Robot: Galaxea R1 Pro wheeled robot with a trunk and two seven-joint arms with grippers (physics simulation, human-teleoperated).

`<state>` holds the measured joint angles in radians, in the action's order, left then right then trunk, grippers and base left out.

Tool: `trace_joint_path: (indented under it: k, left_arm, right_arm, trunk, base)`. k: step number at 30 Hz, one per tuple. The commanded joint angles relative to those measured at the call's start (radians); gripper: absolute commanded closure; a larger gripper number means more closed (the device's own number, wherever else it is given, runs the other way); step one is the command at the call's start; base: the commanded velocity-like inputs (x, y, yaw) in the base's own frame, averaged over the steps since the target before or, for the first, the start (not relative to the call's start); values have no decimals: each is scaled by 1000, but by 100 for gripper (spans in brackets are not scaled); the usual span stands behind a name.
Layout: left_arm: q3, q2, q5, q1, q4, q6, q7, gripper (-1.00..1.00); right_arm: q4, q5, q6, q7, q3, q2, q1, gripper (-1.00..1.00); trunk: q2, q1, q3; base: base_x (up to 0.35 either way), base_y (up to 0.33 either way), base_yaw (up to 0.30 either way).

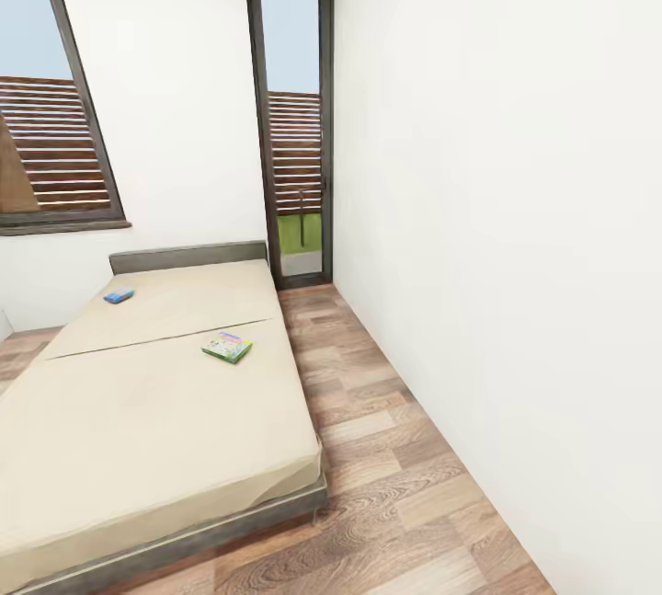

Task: Put all the toys in the child's room - the three board games (two on the bed and one on the table), the two jigsaw puzzles on the table, and the tennis ball on the table - inside the toy box on the table in the child's room.

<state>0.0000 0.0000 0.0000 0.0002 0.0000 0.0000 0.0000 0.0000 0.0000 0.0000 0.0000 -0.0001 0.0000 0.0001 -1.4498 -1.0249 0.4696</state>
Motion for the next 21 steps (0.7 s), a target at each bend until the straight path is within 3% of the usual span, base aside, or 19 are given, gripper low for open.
trace_joint_path:
  k: [1, 7, 21]
  left_arm:
    - [-6, -6, -3, 0, 4, -6, -3, -100]
    - [-7, -22, -3, 1, 3, -11, -3, -100]
    - [-8, -21, -3, 1, 3, -12, -3, -100]
  right_arm:
    - [2, -1, -3, -3, 2, 6, -1, -100]
    - [2, -1, -4, -3, 1, 31, 0, -100]
    - [2, 1, -6, -3, 0, 43, 0, -100]
  trunk:
    - [0, 0, 0]
    - [0, 0, 0]
    - [98, 54, -43]
  base:
    - [0, 0, 0]
    - [0, 0, 0]
    - [0, 0, 0]
